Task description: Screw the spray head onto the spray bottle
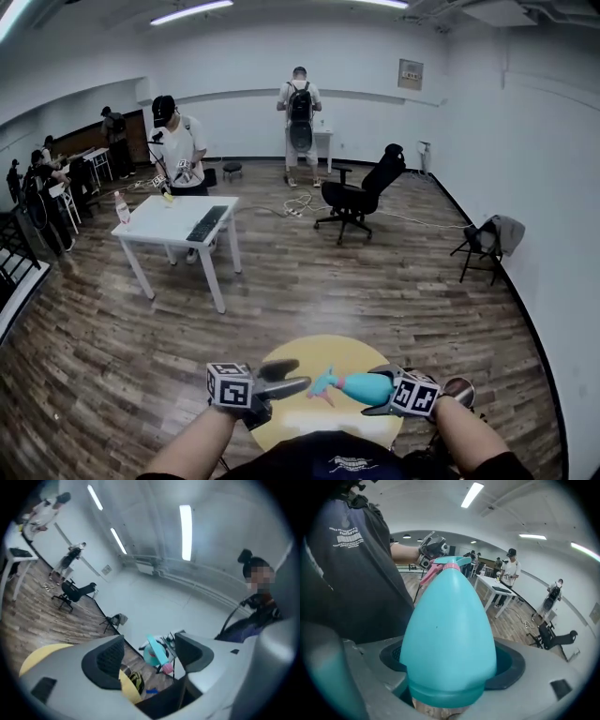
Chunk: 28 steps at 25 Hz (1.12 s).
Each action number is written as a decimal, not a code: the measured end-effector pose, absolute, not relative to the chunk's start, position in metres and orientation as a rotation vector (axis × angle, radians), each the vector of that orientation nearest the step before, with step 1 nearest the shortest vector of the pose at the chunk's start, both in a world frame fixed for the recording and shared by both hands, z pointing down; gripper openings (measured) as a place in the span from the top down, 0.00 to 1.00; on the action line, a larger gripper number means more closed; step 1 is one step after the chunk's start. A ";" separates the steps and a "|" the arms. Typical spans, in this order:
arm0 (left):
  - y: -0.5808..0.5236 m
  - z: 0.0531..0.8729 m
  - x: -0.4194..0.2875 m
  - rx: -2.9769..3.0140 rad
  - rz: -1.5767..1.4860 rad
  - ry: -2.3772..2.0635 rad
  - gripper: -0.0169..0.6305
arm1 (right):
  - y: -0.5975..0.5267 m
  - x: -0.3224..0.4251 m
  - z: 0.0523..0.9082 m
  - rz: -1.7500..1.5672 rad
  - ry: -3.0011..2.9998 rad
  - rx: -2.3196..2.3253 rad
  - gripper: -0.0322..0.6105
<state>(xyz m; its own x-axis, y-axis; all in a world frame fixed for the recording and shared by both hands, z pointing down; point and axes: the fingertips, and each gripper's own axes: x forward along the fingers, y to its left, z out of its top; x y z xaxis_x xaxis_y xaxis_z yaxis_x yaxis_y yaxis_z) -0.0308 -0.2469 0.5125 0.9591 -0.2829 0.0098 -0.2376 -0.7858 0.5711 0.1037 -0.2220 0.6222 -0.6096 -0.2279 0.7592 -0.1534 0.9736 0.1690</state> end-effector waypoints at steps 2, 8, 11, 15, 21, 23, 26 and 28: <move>-0.224 0.531 0.017 2.658 0.209 -0.249 0.41 | -0.219 0.084 0.619 -0.198 -2.210 0.207 0.25; -0.198 0.552 0.049 2.868 0.717 -0.197 0.65 | -0.205 0.086 0.624 -0.207 -2.188 0.117 0.25; -0.200 0.550 0.048 2.882 0.712 -0.210 0.64 | -0.208 0.085 0.622 -0.219 -2.187 0.132 0.25; -0.215 0.531 0.039 2.726 0.299 -0.294 0.60 | -0.211 0.087 0.617 -0.116 -2.269 0.141 0.25; -0.258 0.500 -0.072 2.384 -0.327 -0.476 0.44 | -0.217 0.110 0.622 0.122 -2.377 0.255 0.25; -0.254 0.506 -0.071 2.399 -0.278 -0.466 0.43 | -0.216 0.109 0.624 0.058 -2.336 0.247 0.25; -0.226 0.522 -0.014 2.543 -0.004 -0.312 0.43 | -0.211 0.088 0.620 -0.077 -2.277 0.199 0.25; -0.206 0.538 0.021 2.710 0.310 -0.253 0.51 | -0.211 0.073 0.622 -0.175 -2.212 0.167 0.25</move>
<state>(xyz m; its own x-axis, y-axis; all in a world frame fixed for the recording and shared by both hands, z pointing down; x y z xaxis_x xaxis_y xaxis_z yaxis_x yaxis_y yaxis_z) 0.0211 -0.2065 0.5385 0.9591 -0.1308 0.2511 -0.2194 -0.9039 0.3672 0.0733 -0.2114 0.6219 -0.5994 -0.1822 0.7794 -0.0575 0.9810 0.1851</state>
